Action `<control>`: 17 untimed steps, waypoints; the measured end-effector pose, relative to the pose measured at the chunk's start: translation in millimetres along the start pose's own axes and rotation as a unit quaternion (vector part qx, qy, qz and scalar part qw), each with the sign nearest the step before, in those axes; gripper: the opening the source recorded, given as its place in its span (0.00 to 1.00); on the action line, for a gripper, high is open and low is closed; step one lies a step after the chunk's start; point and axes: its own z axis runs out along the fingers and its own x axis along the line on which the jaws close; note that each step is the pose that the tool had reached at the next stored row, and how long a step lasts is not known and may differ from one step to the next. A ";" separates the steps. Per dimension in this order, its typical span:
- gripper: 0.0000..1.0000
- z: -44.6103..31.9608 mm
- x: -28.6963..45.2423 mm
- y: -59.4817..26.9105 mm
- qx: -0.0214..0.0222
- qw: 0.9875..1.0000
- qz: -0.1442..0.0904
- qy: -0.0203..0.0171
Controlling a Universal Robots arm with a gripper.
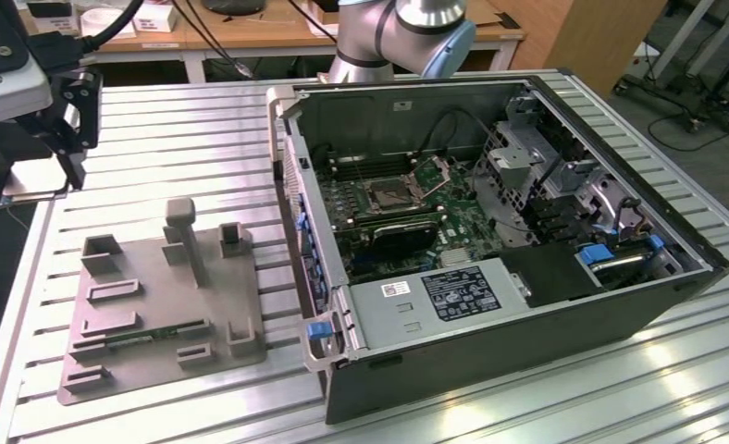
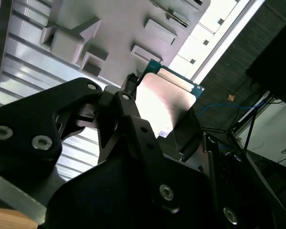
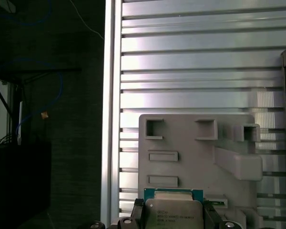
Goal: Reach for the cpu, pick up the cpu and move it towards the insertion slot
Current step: 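Pick up the cpu and move it towards the insertion slot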
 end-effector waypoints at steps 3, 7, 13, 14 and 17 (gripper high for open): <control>0.55 0.0 -1.9 0.0 0.000 1.000 0.000 0.000; 0.55 0.0 -4.3 0.0 0.000 1.000 0.000 0.000; 0.55 -0.1 -7.4 0.0 0.000 1.000 0.000 0.000; 0.55 -0.1 -7.9 0.0 0.000 1.000 0.000 0.000; 0.55 -0.2 -9.3 0.0 0.000 1.000 0.000 0.000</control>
